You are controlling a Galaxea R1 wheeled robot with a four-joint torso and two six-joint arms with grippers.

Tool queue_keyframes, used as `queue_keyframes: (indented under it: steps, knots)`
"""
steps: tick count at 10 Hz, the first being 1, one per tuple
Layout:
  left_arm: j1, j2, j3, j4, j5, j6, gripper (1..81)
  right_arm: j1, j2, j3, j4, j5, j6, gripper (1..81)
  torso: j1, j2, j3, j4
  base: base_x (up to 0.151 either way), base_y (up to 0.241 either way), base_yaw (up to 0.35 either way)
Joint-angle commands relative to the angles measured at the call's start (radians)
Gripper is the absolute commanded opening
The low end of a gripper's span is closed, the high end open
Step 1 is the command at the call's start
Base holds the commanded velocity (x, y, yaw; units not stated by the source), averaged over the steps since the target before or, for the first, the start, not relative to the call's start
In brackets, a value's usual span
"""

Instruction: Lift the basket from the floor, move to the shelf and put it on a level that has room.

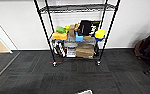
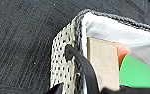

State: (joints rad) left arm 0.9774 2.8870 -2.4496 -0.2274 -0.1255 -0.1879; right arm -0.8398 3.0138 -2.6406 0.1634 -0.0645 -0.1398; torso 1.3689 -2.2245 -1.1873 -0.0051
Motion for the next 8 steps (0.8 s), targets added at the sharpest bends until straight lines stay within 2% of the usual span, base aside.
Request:
queue_keyframes:
  steps: [1,4,5,6,8]
  knots:
    - [-0.076,0.009,0.006,0.016,0.049,0.002,81.1,0.106,0.021,-0.054,0.007,-0.021,-0.001,81.1,0.0,0.0,0.0,0.0,0.0,0.0,0.0]
    - [-0.084,0.006,0.015,0.042,0.058,0.004,81.1,0.101,0.039,-0.07,-0.001,-0.023,-0.001,81.1,0.0,0.0,0.0,0.0,0.0,0.0,0.0]
    - [-0.084,0.002,0.02,0.048,0.066,0.004,1.0,0.103,0.047,-0.082,0.007,-0.023,-0.001,81.1,0.0,0.0,0.0,0.0,0.0,0.0,0.0]
    - [-0.084,-0.009,0.041,0.045,0.067,0.002,1.0,0.107,0.052,-0.096,0.01,-0.026,0.0,1.0,0.0,0.0,0.0,0.0,0.0,0.0,0.0]
    - [-0.082,-0.044,0.113,0.042,0.066,-0.004,1.0,0.1,0.05,-0.1,0.034,-0.026,0.034,1.0,0.0,0.0,0.0,0.0,0.0,0.0,0.0]
